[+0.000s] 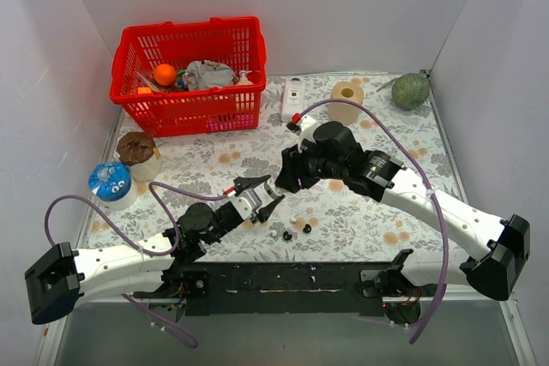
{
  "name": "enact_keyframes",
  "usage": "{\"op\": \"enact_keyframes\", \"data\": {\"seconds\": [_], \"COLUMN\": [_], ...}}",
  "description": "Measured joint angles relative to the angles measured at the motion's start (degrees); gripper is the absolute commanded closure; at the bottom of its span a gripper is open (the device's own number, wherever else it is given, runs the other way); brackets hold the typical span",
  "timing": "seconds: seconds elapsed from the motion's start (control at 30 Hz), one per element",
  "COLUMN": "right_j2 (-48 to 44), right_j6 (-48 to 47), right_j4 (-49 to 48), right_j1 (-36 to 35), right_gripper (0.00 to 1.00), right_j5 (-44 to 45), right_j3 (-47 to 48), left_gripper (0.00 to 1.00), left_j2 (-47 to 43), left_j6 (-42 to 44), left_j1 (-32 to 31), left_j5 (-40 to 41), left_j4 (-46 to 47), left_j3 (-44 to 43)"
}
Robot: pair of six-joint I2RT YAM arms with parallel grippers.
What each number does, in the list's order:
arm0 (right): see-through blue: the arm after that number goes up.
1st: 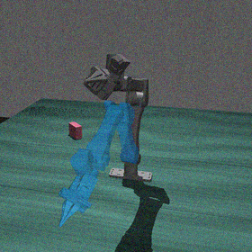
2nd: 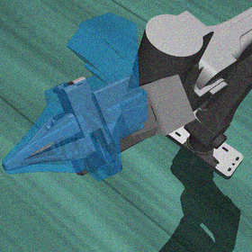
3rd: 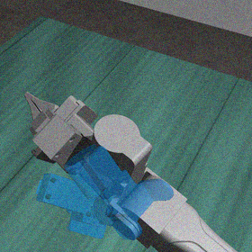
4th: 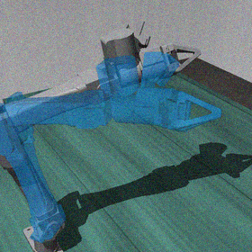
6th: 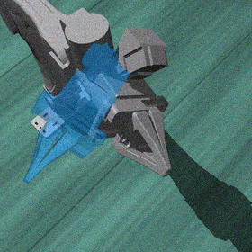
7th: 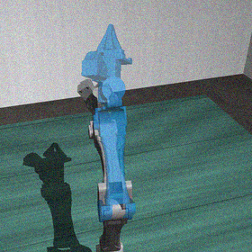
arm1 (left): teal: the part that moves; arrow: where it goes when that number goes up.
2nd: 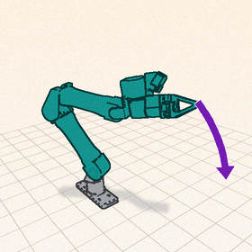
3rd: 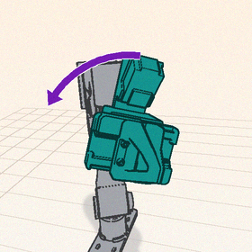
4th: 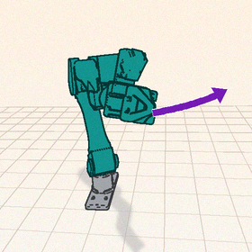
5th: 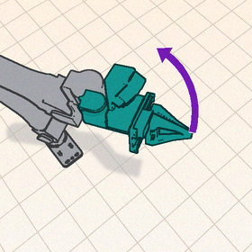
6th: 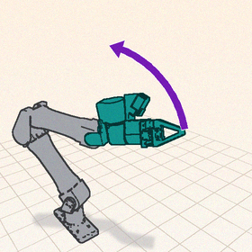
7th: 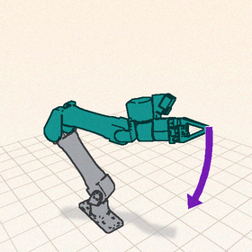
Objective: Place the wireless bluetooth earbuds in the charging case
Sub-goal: Open the charging case.
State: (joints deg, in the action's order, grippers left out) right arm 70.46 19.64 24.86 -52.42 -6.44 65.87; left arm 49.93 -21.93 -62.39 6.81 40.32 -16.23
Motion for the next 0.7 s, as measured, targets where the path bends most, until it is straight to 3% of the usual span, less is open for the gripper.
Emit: {"op": "enact_keyframes", "data": {"seconds": [0.3,0.4,0.47,0.53,0.67,0.7], "right_j2": [0.07,0.04,0.04,0.04,-0.28,-0.33], "right_j6": [1.55,1.68,1.75,1.73,1.07,1.05], "right_j4": [-2.19,-3.08,-3.45,-3.41,-2.91,-2.82], "right_j1": [2.21,2.21,2.21,2.21,2.38,2.38], "right_gripper": [0.61,0.71,0.85,0.99,0.99,0.99], "right_j5": [-4.42,-5.29,-5.64,-5.81,-5.73,-5.73], "right_j3": [-1.25,-1.64,-1.99,-2.03,-2.03,-2.03], "left_gripper": [1.00,1.00,0.99,0.87,0.43,0.38], "left_j2": [-1.11,-1.09,-1.05,-1.03,-0.96,-0.96], "left_j6": [-0.48,-0.63,-0.81,-1.03,-2.36,-2.38], "left_j1": [0.00,0.00,0.00,0.00,-0.02,-0.02], "left_j5": [0.00,0.00,0.00,0.00,0.04,0.04], "left_j4": [0.57,0.63,0.66,0.92,1.29,1.29], "left_j3": [0.00,0.00,0.00,0.00,0.00,0.00]}}
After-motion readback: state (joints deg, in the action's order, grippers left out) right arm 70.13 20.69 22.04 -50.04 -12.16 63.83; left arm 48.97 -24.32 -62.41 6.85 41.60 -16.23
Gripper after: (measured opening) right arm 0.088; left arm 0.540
